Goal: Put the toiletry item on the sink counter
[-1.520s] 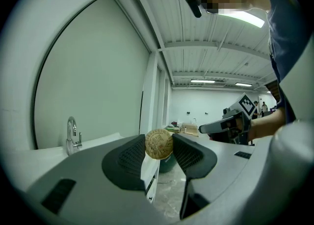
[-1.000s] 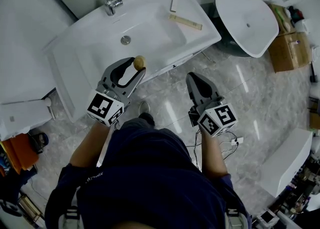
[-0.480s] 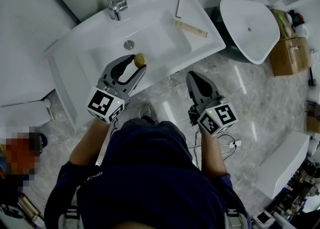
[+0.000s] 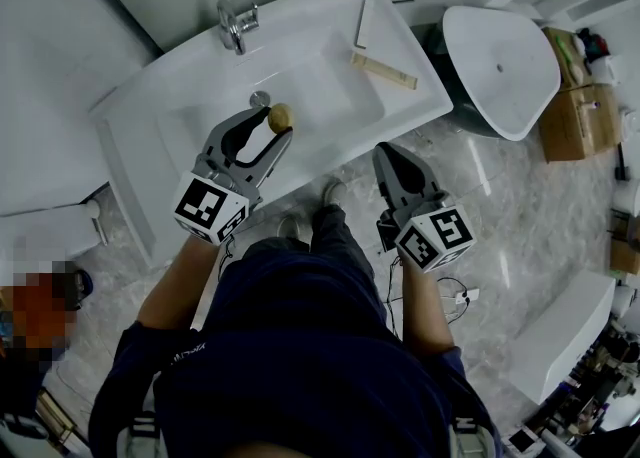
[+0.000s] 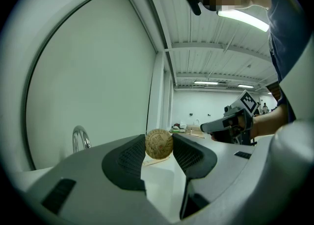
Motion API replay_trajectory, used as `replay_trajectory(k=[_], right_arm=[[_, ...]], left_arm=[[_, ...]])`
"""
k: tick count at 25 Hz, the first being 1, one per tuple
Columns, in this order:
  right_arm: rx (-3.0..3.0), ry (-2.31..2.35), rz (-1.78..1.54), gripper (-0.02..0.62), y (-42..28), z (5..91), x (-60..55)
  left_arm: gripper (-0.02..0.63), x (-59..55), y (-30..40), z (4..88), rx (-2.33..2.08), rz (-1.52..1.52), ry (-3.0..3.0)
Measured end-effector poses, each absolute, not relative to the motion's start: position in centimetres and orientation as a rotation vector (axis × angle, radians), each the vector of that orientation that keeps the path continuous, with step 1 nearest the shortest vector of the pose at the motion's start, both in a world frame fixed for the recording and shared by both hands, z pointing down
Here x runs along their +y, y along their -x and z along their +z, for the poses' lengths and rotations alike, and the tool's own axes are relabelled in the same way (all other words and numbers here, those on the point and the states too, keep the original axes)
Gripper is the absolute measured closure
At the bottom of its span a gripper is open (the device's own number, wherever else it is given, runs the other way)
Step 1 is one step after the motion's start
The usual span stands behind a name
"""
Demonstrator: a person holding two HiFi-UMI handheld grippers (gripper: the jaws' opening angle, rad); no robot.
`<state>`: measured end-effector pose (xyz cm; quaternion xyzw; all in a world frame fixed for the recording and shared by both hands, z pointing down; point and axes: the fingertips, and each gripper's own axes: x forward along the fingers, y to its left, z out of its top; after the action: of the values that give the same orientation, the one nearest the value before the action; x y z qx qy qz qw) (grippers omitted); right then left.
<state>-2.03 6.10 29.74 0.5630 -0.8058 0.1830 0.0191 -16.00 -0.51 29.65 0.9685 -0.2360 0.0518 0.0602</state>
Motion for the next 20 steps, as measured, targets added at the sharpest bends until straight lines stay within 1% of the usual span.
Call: replay_trajectory(k=[10,20], right_arm=[[-2.523,-1.716,0.575,0.589,-0.3,30.2,2.6],[-2.567,-1.630,0.626,0.589,-4.4,31.4,-2.0]], left_arm=[[0.413,-3.5,13.3,29.6,-0.737,0.158,-2.936],[0.413,-7.6,9.5,30.6,-0.816,0.225,-2.898]])
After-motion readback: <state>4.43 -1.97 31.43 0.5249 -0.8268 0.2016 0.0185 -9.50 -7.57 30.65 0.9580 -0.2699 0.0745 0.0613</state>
